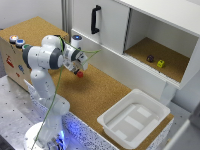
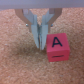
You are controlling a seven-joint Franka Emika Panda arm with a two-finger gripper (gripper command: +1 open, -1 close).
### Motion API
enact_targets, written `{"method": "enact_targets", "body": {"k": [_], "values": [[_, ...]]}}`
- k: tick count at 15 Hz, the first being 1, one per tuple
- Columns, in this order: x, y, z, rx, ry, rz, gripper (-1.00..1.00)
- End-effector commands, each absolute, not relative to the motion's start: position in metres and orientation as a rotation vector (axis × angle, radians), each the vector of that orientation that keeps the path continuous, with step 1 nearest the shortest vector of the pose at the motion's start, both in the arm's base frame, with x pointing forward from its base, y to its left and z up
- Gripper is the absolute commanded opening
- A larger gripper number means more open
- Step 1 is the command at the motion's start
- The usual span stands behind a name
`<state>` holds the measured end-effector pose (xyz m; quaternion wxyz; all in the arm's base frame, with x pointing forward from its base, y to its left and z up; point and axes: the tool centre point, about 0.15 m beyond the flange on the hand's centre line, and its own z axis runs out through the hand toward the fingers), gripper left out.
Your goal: Push the pink block towards the right
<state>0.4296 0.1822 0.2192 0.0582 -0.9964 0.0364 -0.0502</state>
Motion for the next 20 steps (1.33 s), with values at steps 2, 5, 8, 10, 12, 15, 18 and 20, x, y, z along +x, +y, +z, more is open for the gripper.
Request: {"method": "enact_targets", "body": {"k": [2, 5, 8, 10, 12, 15, 18, 20], "values": [[0.434, 0.139, 0.214, -3.025, 0.117, -0.088, -1.0], [0.432, 0.118, 0.22, -3.041, 0.141, -0.107, -1.0], [0.427, 0.097, 0.218, -3.056, 0.155, -0.094, -1.0], [0.422, 0.088, 0.215, -3.063, 0.13, -0.062, -1.0], [0.418, 0.086, 0.213, -3.063, 0.098, -0.046, -1.0], [0.412, 0.084, 0.212, -3.062, 0.046, -0.014, -1.0], [0.401, 0.11, 0.211, -3.029, -0.094, 0.021, -1.0], [0.394, 0.126, 0.209, -3.005, -0.198, 0.048, -1.0]]}}
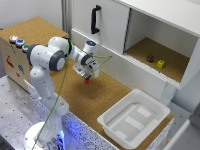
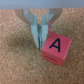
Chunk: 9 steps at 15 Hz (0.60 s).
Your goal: Push the pink block towards the right
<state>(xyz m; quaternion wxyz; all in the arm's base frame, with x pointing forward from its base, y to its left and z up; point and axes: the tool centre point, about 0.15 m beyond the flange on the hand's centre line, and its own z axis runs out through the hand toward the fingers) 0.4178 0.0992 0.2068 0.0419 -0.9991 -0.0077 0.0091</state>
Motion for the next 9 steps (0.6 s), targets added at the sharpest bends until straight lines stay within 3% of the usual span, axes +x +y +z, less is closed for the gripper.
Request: {"method": "enact_targets", "body": {"k": [1, 9], "values": [[0.389, 0.132, 0.21, -3.009, -0.259, 0.05, -1.0], [0.393, 0.128, 0.221, -3.171, -0.015, -0.264, -1.0]]}}
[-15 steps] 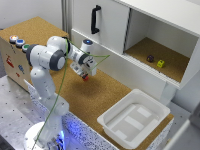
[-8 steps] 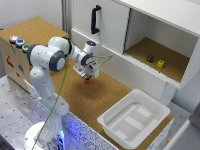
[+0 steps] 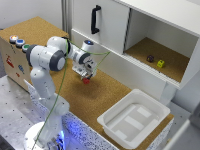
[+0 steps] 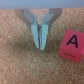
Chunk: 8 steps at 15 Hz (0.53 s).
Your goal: Push the pink block towards the right
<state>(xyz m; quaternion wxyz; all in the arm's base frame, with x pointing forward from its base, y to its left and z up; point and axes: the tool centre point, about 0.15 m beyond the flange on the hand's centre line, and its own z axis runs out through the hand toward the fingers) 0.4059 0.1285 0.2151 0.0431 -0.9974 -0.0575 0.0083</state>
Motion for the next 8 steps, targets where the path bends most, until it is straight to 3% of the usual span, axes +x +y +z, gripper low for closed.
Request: {"method": "enact_targets", "body": {"k": [1, 8], "values": [[0.393, 0.123, 0.221, -3.184, 0.043, -0.269, -1.0], [0.392, 0.092, 0.206, -3.207, 0.378, -0.274, -1.0]]}}
